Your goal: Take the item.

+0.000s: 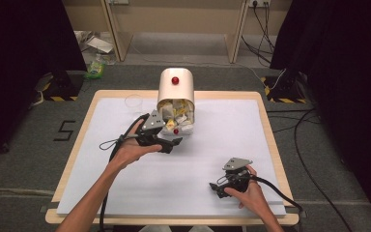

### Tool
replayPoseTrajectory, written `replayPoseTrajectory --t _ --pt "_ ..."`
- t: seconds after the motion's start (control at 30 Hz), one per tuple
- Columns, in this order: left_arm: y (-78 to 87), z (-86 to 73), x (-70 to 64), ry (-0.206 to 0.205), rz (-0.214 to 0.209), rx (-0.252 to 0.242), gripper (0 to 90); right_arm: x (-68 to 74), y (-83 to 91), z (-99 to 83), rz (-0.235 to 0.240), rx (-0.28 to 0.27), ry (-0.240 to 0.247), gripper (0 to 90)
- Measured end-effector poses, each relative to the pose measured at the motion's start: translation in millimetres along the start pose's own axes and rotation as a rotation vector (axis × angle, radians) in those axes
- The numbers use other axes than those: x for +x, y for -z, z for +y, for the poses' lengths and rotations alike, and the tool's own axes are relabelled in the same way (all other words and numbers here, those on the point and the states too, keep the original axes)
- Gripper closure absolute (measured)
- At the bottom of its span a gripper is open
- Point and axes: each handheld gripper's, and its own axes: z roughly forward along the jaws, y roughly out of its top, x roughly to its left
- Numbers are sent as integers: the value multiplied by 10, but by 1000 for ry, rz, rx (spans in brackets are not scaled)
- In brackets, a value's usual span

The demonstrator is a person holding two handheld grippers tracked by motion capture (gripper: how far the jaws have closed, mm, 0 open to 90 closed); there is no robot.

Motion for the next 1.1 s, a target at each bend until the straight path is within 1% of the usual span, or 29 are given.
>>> replayPoseTrajectory --t 0.1,0.27,0.5,0.6,0.73,0.83,1.1 --pt "9 -6 -15 -3 4 2 175 0 0 0 0 0 0 4" --pt "26 -34 -32 8 6 -13 192 0 0 0 0 0 -1 4" --pt "44 -39 -76 3 13 1 213 0 0 0 0 0 -1 4" --pt "49 -36 -90 8 9 -2 225 0 0 0 0 1 -1 4" --pt "55 -41 -118 4 5 6 233 0 0 0 0 0 -1 4" --pt "63 -41 -117 7 6 9 250 0 0 0 0 0 -1 4" --pt "77 -50 -130 8 4 15 260 0 0 0 0 1 -1 4"
